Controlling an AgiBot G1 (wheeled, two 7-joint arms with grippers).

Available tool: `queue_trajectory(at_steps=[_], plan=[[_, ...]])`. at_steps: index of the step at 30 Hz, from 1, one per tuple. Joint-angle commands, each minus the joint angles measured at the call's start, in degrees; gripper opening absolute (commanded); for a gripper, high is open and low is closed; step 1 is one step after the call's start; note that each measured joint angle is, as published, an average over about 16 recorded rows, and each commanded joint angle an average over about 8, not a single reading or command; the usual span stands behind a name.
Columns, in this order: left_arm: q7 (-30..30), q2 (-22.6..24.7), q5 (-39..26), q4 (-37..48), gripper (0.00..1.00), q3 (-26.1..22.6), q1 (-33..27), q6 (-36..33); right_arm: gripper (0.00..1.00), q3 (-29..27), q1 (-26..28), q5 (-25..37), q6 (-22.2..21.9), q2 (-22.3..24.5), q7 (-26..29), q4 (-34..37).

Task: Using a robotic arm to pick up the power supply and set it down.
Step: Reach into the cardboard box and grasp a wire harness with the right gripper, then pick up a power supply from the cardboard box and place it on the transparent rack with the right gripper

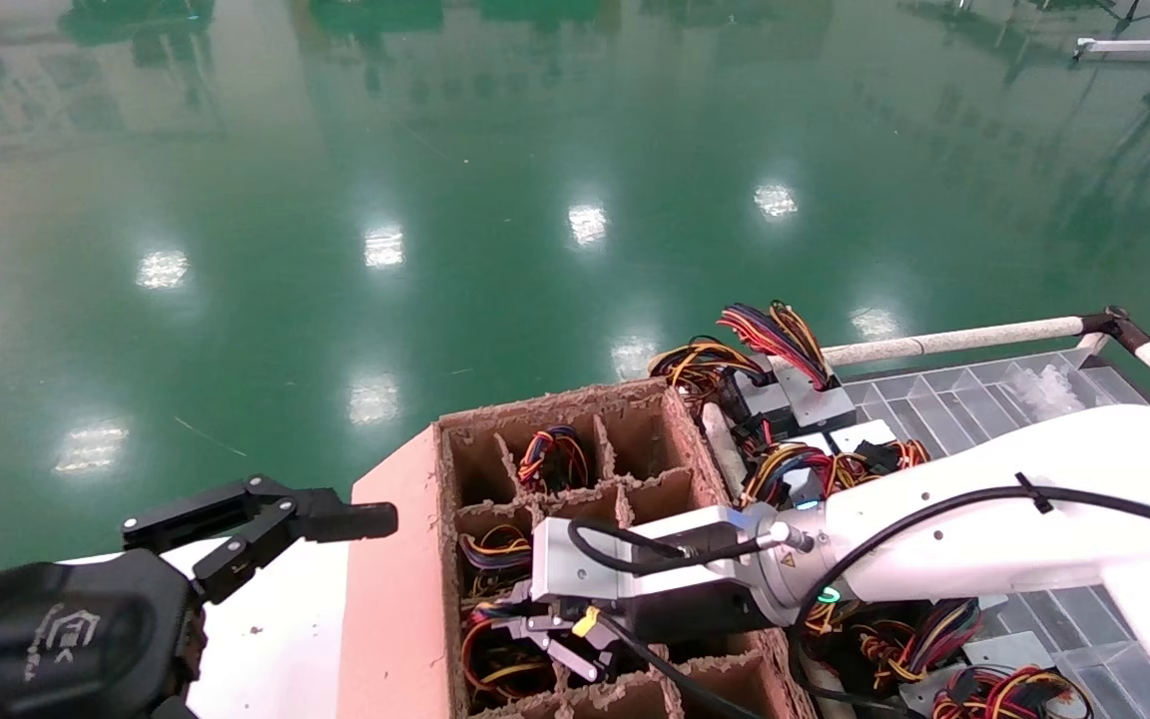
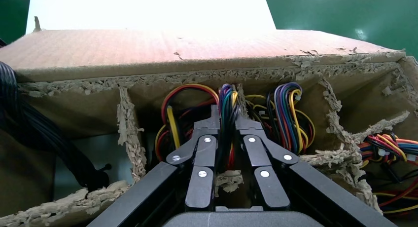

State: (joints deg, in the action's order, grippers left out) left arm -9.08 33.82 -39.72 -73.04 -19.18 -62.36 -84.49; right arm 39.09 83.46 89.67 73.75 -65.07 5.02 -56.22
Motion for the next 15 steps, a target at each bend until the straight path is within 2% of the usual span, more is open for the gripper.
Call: queue_trajectory(at_steps=[1, 15], plan=[[0.0, 0.0, 0.0, 0.0, 1.00, 0.0, 0.0, 0.0, 0.00, 0.0, 0.0, 0.1, 0.1, 0.1, 0.3, -0.1], [0.0, 0.0, 0.0, 0.0, 1.00, 0.0, 0.0, 0.0, 0.00, -3.3, -0.4, -5.3, 1.0, 3.4, 3.3, -1.7]])
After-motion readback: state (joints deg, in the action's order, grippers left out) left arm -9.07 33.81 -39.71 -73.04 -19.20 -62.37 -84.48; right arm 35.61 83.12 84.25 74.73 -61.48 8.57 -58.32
